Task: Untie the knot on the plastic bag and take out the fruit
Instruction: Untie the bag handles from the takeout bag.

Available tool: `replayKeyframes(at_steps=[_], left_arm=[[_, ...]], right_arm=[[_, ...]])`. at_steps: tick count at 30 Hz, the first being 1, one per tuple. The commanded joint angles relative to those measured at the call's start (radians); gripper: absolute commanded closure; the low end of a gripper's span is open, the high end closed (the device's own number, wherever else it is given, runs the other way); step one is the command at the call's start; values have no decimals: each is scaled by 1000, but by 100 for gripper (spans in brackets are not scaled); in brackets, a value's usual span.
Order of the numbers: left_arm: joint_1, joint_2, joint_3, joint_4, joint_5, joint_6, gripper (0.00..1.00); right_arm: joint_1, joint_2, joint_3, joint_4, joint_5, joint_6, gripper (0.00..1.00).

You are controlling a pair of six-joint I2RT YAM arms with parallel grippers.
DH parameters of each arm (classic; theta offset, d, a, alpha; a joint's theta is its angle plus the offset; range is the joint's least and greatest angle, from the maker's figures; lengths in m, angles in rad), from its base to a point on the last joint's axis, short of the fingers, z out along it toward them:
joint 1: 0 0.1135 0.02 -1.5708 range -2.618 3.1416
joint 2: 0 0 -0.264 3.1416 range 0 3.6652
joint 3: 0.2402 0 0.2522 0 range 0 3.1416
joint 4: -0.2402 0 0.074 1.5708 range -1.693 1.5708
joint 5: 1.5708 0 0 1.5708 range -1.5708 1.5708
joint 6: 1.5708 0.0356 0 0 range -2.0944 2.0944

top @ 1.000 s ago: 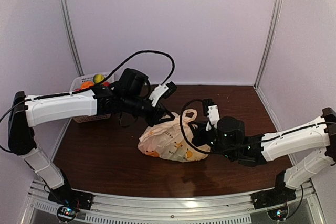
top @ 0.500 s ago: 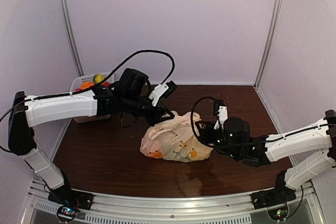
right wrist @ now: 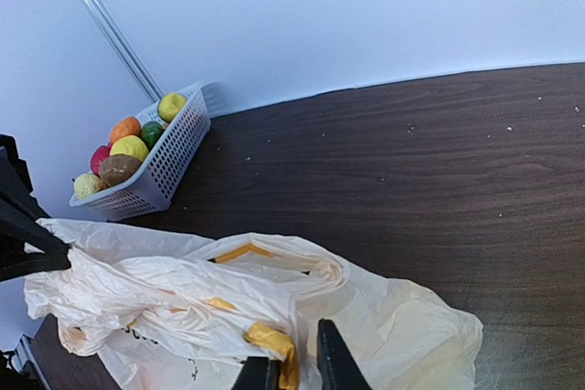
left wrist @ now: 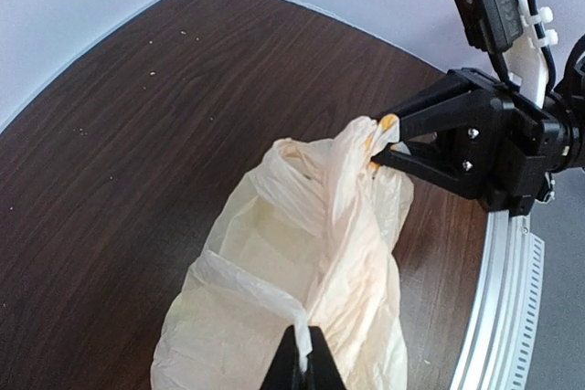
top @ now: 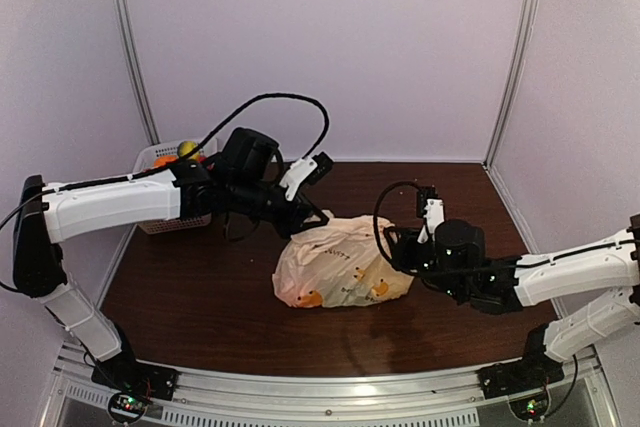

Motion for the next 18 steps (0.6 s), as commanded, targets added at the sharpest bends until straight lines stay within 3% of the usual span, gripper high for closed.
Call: replayKeyframes(at_steps=[1,2,4,7,12,18], left_arm=[[18,-38,7,-21,75,34,100],[17,-39,9,-21,90,40,100],[11,-39,10,-20,108,51,100],[5,-38,10,-21,121,60,100],[1,-31,10,-21,123,62,100],[-1,-24,10,-20,124,61,100]], right_arm=[[-25,-74,25,-101,35,-92,71],[-25,-92,31,-114,32,-105,54],[-26,-128,52,-164,24,-133,31],[-35,-160,100,-264,12,-148,14],[-117,-141,227,-441,-152,-135,8],[-139,-72,331,-519,-324,-177,3]])
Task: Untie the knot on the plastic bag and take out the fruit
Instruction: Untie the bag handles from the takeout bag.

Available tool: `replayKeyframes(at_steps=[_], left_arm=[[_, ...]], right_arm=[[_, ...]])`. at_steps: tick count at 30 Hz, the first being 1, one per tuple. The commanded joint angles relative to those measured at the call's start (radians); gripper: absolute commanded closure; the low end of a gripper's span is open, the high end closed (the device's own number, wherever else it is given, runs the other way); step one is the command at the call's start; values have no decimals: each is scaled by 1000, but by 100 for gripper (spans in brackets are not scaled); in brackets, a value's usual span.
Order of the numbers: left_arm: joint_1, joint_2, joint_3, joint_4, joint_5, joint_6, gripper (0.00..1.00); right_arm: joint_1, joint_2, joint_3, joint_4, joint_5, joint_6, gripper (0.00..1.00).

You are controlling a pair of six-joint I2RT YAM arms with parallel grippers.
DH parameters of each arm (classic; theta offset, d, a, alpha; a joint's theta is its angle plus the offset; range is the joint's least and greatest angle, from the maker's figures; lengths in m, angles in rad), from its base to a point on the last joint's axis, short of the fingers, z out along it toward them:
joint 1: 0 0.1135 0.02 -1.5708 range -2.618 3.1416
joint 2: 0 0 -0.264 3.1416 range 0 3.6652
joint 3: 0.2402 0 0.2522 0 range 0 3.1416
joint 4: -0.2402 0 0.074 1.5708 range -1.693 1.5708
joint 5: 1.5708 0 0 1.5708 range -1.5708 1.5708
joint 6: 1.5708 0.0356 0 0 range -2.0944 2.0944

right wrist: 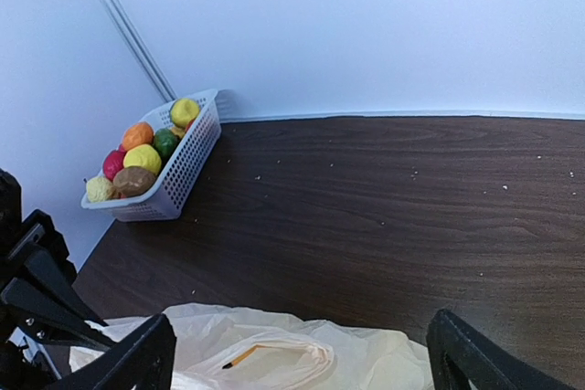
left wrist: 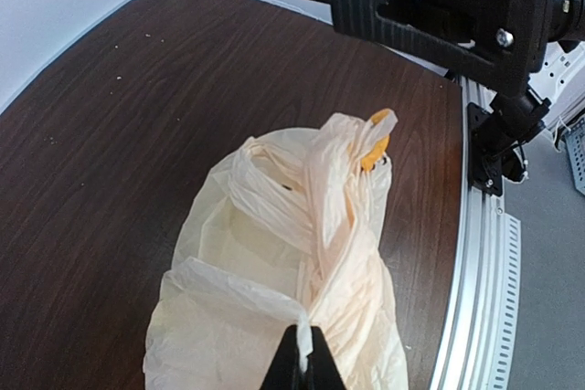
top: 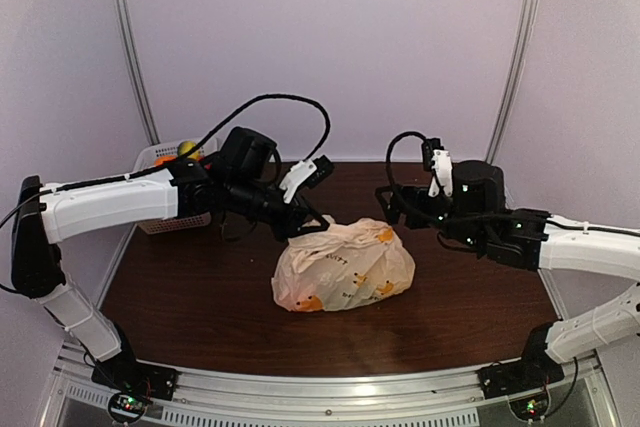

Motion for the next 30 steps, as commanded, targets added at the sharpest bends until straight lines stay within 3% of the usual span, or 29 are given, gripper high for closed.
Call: replayKeyframes(at_steps=[1,6,21,30], left_arm=[[-4,-11,10,9,23,19,100],[-9,-7,12,8,21,20,100],[-13,-16,12,5,3,25,100],[-13,-15,12,5,-3,24,100]], right_arm=[[-1,61,66,-119,-172,-47,3],[-1,143,118,-146,-252,-56,6],[-1,183,108,-126,-258,-38,27],[-2,194,106,-115,-279,-33,52]])
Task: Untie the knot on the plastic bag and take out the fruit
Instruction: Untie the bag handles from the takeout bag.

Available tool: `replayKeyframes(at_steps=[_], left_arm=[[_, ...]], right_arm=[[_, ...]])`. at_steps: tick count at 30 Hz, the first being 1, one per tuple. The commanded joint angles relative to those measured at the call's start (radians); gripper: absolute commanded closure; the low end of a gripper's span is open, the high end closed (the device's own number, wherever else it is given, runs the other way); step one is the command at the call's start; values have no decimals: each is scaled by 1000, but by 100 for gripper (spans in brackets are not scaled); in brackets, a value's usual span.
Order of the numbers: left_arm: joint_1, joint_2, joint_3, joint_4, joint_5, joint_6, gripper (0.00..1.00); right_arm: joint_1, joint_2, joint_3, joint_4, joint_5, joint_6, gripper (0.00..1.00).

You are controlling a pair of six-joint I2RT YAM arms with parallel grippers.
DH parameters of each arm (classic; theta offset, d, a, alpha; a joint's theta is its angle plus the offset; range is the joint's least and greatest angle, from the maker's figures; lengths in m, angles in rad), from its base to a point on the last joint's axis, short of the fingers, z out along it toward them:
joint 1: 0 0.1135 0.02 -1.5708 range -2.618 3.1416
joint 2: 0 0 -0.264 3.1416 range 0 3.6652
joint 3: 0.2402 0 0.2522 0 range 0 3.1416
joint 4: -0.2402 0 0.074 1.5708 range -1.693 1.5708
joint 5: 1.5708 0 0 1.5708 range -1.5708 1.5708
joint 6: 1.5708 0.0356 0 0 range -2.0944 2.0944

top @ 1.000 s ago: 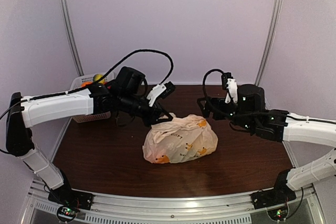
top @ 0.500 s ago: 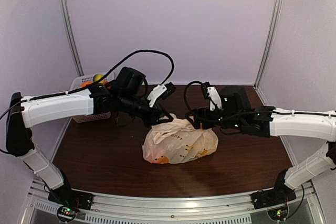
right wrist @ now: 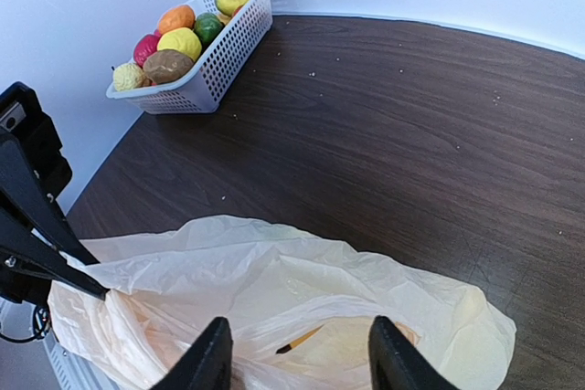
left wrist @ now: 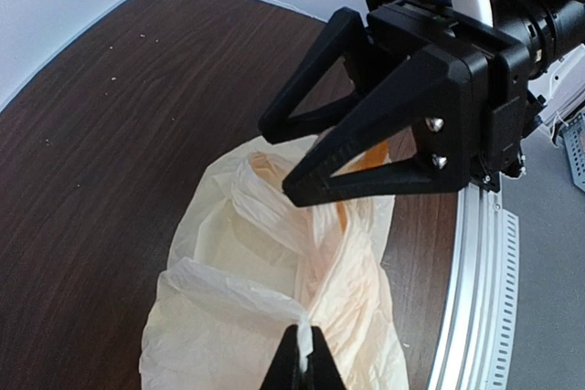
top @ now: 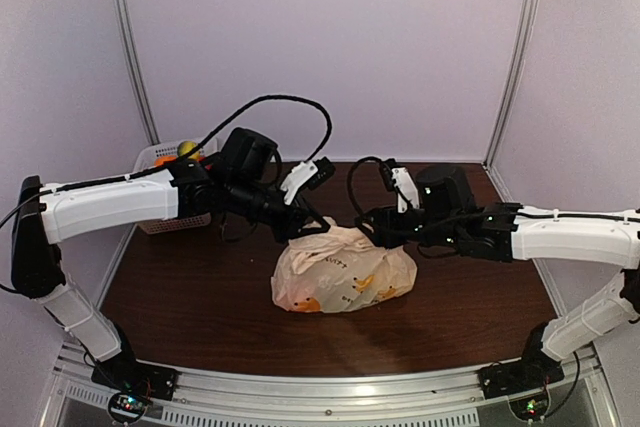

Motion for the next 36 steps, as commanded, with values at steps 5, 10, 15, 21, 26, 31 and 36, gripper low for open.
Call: replayKeyframes(at_steps=[5,10,15,21,26,31,36], left_arm=[[-5,-16,13,8,-14,15,100],[-5,-19,16,2,-25,15,100],[-5,-18,15,2,-32,13,100],[-5,-29,14,-2,-76,9,100],[-5,-40,14,-6,-129,5,100],[-4,-48,8,-6,-180,-10,100],[3,-58,0,2,-206,-19,100]], right_arm=[[-2,21,10,-1,-12,8,70],[-1,18,10,0,-15,6,87],[-1,5,9,-10,-1,6,100],[-1,-36,-10,-14,75,20,100],[-3,-75,-26,-50,185,37,100],[-16,-116,-52,-52,239,64,100],[-43,-147,-88,-50,256,93,100]])
